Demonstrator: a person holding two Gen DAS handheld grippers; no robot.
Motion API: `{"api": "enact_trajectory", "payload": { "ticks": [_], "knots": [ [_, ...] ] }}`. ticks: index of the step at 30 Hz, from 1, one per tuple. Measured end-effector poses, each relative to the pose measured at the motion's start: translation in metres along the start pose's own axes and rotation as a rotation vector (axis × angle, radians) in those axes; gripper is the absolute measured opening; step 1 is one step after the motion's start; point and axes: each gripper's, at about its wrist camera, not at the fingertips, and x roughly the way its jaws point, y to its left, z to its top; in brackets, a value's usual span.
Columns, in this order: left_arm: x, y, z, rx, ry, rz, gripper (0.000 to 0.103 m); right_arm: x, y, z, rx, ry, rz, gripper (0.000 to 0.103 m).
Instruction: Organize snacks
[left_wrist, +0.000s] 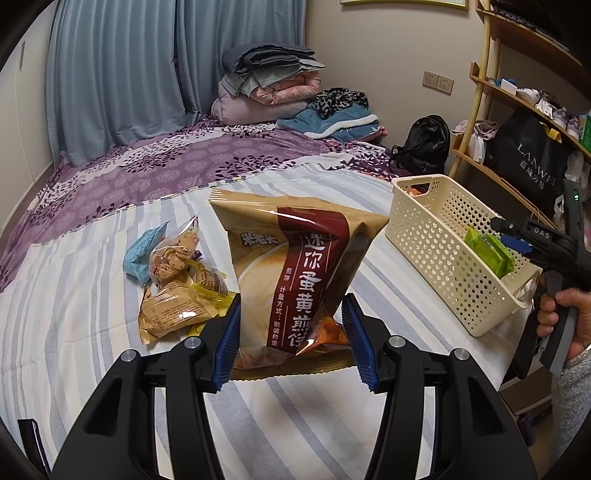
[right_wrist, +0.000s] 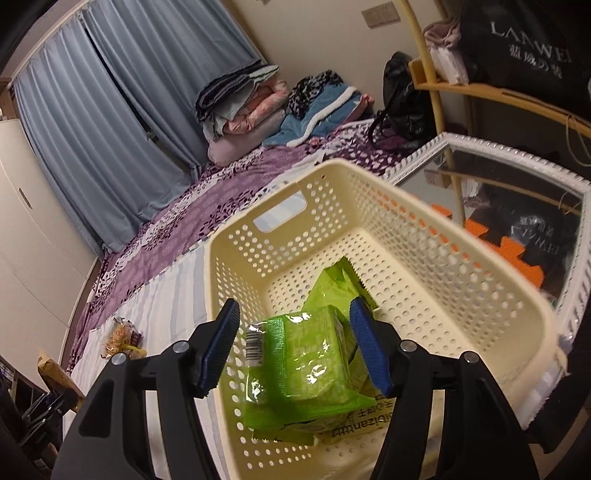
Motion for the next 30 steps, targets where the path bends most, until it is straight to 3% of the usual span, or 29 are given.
{"api": "enact_trajectory", "payload": {
  "ticks": [4,8,11,15,21,25,30],
  "knots": [
    [0.0,-0.003,0.0,0.006,0.002,-0.012,0.054,-0.021,-0.004,-0.004,-0.057,-0.028,-0.065,0.065],
    [0.001,-0.003,0.0,0.006,0.003,-0.015,0.054,-0.033,-0.002,-0.01,-0.191,-0.014,-0.155,0.069],
    [0.002,-0.004,0.0,0.005,0.004,-0.02,0.054,-0.038,0.009,-0.016,-0.311,0.012,-0.2,0.077],
    [0.002,-0.008,-0.001,0.011,0.003,-0.029,0.054,-0.027,0.023,-0.025,-0.43,0.071,-0.243,0.078],
    [-0.002,-0.007,-0.001,0.011,-0.004,-0.023,0.054,-0.002,0.027,-0.021,-0.402,0.128,-0.229,0.08],
    [-0.003,-0.004,0.001,0.0,-0.005,-0.017,0.054,0.005,0.032,-0.013,-0.396,0.12,-0.245,0.081],
    [-0.002,-0.013,0.004,0.021,-0.001,-0.032,0.054,0.002,0.029,-0.004,-0.33,0.075,-0.169,0.081]
  ]
}}
